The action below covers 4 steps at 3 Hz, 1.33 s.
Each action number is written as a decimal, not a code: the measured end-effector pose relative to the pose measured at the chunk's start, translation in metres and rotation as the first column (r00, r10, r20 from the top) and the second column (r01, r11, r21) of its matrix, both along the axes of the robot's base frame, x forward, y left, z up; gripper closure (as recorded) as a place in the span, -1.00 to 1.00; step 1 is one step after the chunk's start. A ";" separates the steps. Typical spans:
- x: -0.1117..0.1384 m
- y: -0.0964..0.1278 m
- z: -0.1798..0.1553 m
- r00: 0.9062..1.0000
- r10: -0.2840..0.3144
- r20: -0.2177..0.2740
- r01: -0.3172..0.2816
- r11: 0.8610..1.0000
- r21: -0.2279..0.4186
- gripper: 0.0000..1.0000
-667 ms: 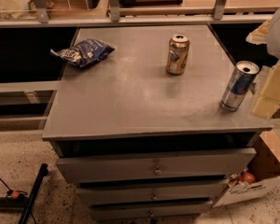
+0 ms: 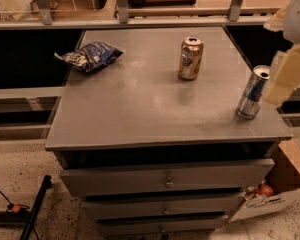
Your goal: Move orange can near blue chip bag
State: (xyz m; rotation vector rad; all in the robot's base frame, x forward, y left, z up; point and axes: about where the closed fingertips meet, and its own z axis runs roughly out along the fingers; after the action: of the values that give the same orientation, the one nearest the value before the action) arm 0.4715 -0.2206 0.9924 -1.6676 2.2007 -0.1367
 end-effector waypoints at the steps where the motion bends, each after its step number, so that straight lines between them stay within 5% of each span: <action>1: 0.063 -0.012 0.018 0.996 -0.048 0.074 0.043 0.997 0.070 -1.00; 2: 0.116 -0.019 0.025 0.990 -0.101 0.097 0.084 0.982 0.168 -1.00; 3: 0.129 -0.024 0.049 0.981 -0.113 0.156 0.082 0.978 0.193 -1.00; 4: 0.134 -0.023 0.041 0.979 -0.133 0.152 0.094 0.967 0.238 -1.00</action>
Offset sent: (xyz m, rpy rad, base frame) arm 0.1939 -0.0356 0.0706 0.3150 -0.2037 -0.1615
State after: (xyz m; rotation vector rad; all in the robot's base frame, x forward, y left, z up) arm 0.6053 -0.2439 1.0338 -1.3559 2.0977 -0.0472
